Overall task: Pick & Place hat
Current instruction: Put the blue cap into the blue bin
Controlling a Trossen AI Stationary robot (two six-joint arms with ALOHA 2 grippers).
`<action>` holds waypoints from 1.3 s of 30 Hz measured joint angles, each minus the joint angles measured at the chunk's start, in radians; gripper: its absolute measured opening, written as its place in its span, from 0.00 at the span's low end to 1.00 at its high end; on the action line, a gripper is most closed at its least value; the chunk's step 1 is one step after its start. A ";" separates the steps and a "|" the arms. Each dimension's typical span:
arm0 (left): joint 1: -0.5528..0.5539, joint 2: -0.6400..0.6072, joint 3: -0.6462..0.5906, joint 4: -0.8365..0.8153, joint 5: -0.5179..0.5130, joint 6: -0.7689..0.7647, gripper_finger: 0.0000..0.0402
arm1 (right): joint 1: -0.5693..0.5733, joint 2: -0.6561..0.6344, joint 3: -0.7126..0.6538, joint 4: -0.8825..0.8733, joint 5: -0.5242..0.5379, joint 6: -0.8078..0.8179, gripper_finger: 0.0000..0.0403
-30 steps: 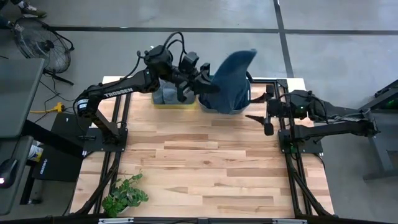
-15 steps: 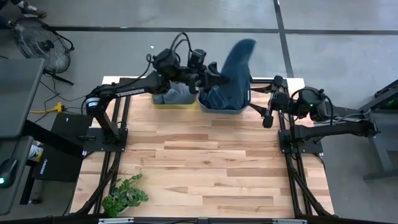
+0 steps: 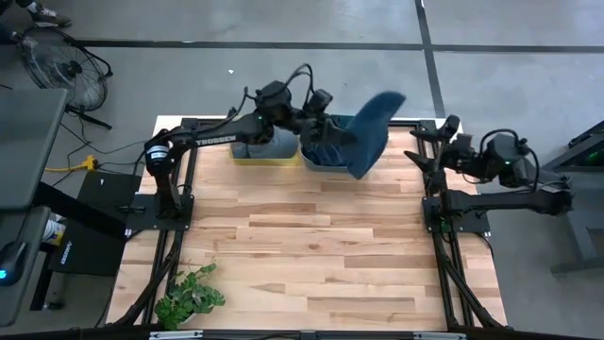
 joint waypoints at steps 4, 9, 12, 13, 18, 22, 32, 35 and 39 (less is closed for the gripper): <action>-0.001 0.002 -0.049 -0.002 0.076 -0.043 0.02 | 0.000 -0.056 0.000 -0.060 -0.001 0.036 0.63; -0.001 0.002 -0.117 -0.009 0.188 -0.098 0.02 | 0.000 -0.078 0.000 -0.117 -0.020 0.062 0.63; -0.002 0.002 -0.123 -0.004 0.252 -0.125 0.02 | 0.000 -0.068 0.000 -0.125 -0.038 0.084 0.63; -0.006 0.001 -0.123 -0.003 0.259 -0.135 0.02 | 0.000 -0.059 0.001 -0.125 -0.053 0.085 0.63; -0.020 0.001 -0.124 -0.015 0.296 -0.139 0.02 | 0.000 0.003 0.001 -0.145 -0.108 0.086 0.63; -0.035 0.001 -0.124 -0.032 0.319 -0.138 0.02 | 0.000 0.055 0.001 -0.144 -0.130 0.084 0.63; -0.034 0.001 -0.126 -0.101 0.323 -0.093 0.02 | 0.000 0.167 0.001 -0.133 -0.306 0.133 0.63; -0.035 0.001 -0.126 -0.103 0.328 -0.086 0.02 | 0.000 0.201 0.001 -0.120 -0.350 0.188 0.62; -0.035 0.001 -0.126 -0.104 0.330 -0.086 0.02 | 0.000 0.227 0.000 -0.087 -0.380 0.216 0.58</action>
